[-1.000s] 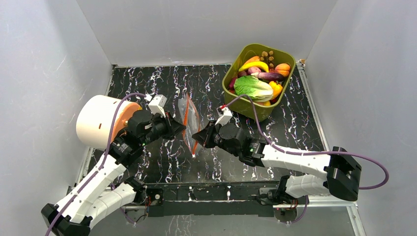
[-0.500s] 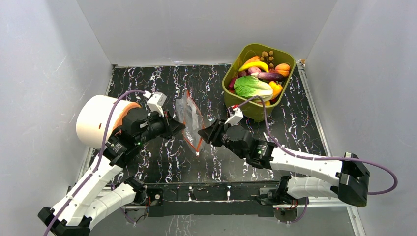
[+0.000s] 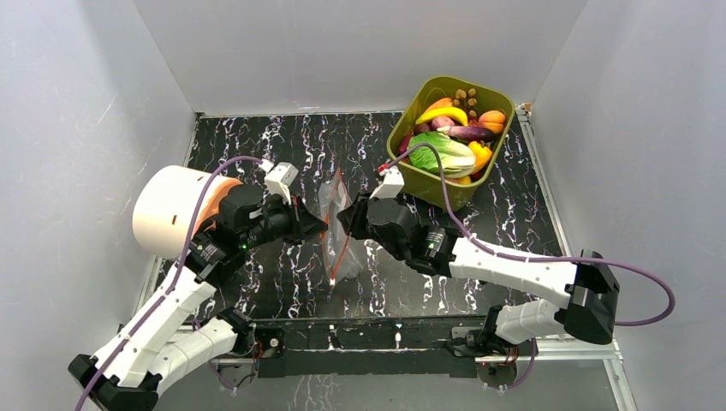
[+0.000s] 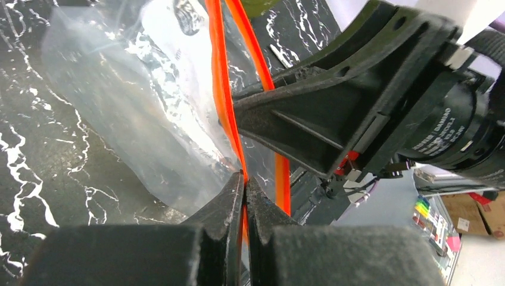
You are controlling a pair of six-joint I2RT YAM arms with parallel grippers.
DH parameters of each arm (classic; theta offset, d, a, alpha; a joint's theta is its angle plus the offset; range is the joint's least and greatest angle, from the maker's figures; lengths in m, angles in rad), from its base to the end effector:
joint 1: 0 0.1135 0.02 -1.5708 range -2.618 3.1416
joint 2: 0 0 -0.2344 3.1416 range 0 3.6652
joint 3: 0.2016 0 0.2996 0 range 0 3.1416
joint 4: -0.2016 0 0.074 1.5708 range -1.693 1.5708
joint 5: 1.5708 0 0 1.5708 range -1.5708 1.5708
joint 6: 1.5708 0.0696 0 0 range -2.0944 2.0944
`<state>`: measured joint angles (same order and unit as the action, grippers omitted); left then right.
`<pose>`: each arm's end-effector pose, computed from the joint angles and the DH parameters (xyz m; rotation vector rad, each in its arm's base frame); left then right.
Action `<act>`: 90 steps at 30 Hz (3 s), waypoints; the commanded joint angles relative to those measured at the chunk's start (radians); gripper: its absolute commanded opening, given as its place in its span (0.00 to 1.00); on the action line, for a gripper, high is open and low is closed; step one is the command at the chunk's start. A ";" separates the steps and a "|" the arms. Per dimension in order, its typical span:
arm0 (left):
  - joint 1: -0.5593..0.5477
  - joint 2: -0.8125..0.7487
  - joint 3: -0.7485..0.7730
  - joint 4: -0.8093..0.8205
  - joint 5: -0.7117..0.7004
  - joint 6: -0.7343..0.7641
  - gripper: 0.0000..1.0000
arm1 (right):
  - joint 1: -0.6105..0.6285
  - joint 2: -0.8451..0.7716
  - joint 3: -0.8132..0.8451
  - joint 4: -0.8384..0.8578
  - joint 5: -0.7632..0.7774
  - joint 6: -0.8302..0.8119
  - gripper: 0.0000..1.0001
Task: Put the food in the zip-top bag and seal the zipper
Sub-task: Open the zipper of the food storage bag, then pick up the fake vegetable from the bin.
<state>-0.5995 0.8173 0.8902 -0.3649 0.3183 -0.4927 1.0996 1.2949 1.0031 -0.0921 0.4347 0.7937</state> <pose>0.2207 -0.1772 0.3253 0.3400 1.9548 -1.0311 0.1994 0.3268 0.2607 -0.0102 2.0108 0.8320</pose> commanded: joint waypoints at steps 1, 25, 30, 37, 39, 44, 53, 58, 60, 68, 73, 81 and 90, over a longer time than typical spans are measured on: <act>-0.005 -0.009 0.075 -0.094 -0.102 -0.013 0.00 | 0.005 0.005 0.049 -0.106 0.149 -0.078 0.10; -0.004 0.077 0.097 -0.035 -0.120 0.015 0.63 | 0.005 0.055 0.093 0.068 0.044 0.007 0.00; -0.005 0.094 0.084 -0.081 -0.188 0.064 0.54 | 0.005 0.052 0.086 0.081 0.047 0.020 0.00; -0.004 0.055 0.134 -0.101 -0.286 0.158 0.00 | 0.004 0.021 0.068 -0.027 0.126 0.013 0.00; -0.004 0.044 0.187 -0.108 -0.338 0.210 0.00 | 0.003 -0.001 0.020 -0.072 0.185 0.025 0.00; -0.003 0.041 0.240 -0.100 -0.411 0.355 0.00 | 0.001 -0.062 -0.131 -0.091 0.290 0.089 0.00; -0.004 0.057 0.117 -0.076 -0.201 0.383 0.00 | 0.001 -0.010 -0.178 -0.047 0.219 0.103 0.06; -0.004 0.022 0.035 -0.020 -0.142 0.328 0.00 | 0.000 -0.043 -0.146 -0.003 0.148 -0.029 0.33; -0.003 0.005 0.005 -0.001 -0.110 0.329 0.00 | 0.000 -0.062 -0.136 -0.003 0.139 -0.091 0.42; -0.003 -0.025 -0.049 0.003 -0.082 0.333 0.00 | -0.010 -0.146 0.005 -0.112 0.100 -0.382 0.90; -0.004 -0.050 -0.098 0.032 -0.032 0.315 0.00 | -0.028 -0.131 0.127 -0.184 0.065 -0.623 0.98; -0.003 -0.078 -0.151 0.054 -0.004 0.301 0.00 | -0.229 -0.025 0.257 -0.280 -0.151 -0.838 0.97; -0.003 -0.120 -0.225 0.095 -0.009 0.281 0.00 | -0.545 0.089 0.393 -0.396 -0.340 -1.115 0.96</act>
<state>-0.6052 0.7242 0.6861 -0.3130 0.2840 -0.1993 0.6487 1.3594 1.2877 -0.4507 0.1921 -0.1307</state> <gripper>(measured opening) 0.010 0.958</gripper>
